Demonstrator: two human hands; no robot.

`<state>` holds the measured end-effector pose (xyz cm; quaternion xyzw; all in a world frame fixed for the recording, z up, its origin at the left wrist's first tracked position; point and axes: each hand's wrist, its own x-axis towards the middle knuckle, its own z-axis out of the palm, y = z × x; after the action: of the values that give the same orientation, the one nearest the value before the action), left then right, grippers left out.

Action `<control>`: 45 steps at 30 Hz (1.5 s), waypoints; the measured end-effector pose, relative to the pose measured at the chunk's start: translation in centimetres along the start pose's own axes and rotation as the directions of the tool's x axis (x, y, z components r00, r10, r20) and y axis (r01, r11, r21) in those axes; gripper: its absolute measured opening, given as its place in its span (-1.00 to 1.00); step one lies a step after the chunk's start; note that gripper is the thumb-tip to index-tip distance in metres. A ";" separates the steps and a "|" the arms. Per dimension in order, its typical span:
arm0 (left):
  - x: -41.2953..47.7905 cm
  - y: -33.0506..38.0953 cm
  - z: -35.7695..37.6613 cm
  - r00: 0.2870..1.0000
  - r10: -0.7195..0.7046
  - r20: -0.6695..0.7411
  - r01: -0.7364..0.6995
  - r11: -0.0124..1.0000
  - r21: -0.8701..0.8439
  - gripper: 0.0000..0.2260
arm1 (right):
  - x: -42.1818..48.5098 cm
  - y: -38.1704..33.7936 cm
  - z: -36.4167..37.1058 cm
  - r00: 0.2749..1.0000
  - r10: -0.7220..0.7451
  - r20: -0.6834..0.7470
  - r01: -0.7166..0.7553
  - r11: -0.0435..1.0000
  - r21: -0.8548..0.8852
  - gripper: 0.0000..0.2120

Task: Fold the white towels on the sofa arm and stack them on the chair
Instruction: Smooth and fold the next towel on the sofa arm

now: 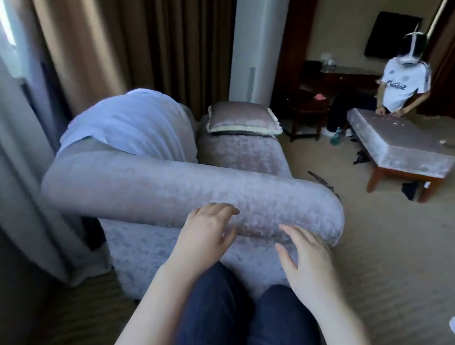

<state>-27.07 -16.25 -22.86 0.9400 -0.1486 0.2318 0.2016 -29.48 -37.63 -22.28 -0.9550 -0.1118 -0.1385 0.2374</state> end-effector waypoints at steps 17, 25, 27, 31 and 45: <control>7.4 -13.5 -3.5 0.991 -0.065 -0.120 0.098 0.953 0.288 -0.71 | 16.1 -6.5 5.9 0.928 -0.358 0.100 0.360 0.933 -0.002 -0.62; 13.7 -21.7 -2.8 0.972 -0.126 -0.199 0.189 0.921 0.341 -0.65 | 24.7 -9.0 11.5 0.898 -0.428 0.098 0.429 0.903 0.015 -0.65; 15.6 -23.3 -2.9 0.964 -0.121 -0.235 0.200 0.915 0.349 -0.66 | 27.2 -9.9 12.9 0.897 -0.438 0.056 0.437 0.899 0.022 -0.69; 18.8 -26.5 -2.8 0.960 -0.098 -0.261 0.199 0.897 0.394 -0.71 | 31.8 -12.4 15.5 0.897 -0.442 0.016 0.442 0.897 0.007 -0.80; 21.5 -30.5 -1.2 0.926 -0.106 -0.363 0.247 0.897 0.368 -0.86 | 44.7 -17.1 23.2 0.974 -0.216 0.066 0.217 0.976 -0.009 -0.66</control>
<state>2.08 6.99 -20.65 0.9177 0.0264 0.3940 0.0444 12.52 -5.07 -20.55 -0.9429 -0.2218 -0.1336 0.2095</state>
